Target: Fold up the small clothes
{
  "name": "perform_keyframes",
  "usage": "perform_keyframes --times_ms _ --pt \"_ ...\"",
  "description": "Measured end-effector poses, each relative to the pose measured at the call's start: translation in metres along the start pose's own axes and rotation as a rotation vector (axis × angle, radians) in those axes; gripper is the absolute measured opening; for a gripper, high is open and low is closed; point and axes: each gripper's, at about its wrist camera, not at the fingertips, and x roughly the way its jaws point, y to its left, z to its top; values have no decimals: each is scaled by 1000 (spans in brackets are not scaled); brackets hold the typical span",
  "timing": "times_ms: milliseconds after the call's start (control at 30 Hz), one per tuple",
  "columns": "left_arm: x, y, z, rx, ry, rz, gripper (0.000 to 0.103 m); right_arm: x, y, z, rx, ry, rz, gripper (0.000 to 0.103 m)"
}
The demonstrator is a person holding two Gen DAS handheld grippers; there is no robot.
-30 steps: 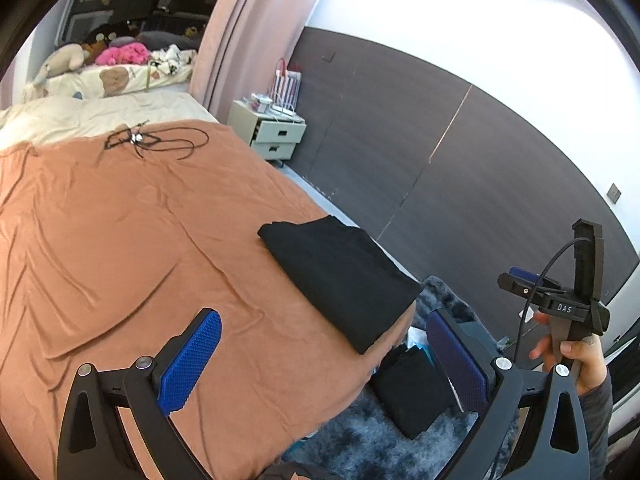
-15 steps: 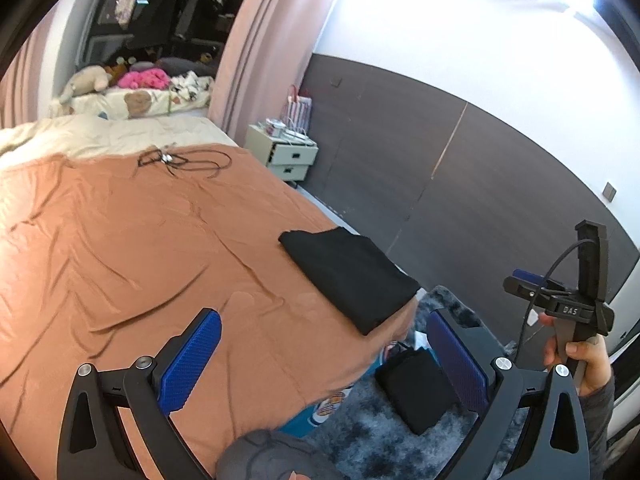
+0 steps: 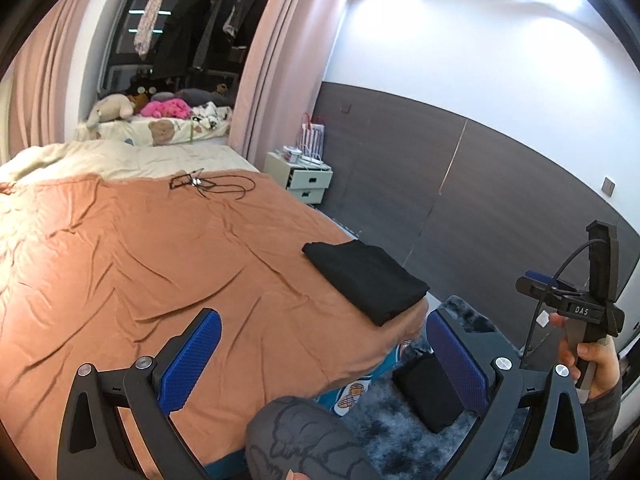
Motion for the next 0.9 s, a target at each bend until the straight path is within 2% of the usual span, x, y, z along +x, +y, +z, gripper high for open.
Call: perform_keyframes --times_ms 333,533,900 --pt "-44 13 -45 5 -68 60 103 -20 28 -52 -41 -42 0 103" --pt "-63 20 -77 -1 -83 109 103 -22 39 -85 -10 -52 22 103" --pt "-92 28 -128 -4 -95 173 103 -37 54 -114 12 -62 34 103"
